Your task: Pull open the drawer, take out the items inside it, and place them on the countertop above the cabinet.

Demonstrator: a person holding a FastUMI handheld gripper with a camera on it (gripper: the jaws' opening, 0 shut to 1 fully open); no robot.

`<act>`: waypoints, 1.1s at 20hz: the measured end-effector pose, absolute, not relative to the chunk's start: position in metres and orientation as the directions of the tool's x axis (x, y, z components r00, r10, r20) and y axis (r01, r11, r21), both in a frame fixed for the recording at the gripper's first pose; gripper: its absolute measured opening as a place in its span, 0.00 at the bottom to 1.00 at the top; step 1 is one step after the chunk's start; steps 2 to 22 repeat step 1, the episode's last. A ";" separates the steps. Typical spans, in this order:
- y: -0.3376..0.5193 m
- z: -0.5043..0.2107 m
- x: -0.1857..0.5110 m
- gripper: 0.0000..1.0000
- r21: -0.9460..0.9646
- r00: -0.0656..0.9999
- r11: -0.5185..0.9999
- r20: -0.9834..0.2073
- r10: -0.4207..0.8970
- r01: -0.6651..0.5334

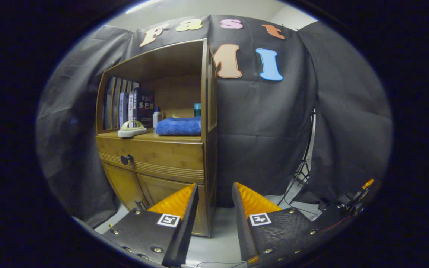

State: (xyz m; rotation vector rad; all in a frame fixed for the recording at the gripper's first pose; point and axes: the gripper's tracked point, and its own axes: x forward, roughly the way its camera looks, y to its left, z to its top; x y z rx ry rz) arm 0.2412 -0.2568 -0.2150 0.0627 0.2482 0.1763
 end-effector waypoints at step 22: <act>-0.257 -0.211 0.241 0.53 0.083 0.957 0.983 -0.227 0.179 -0.165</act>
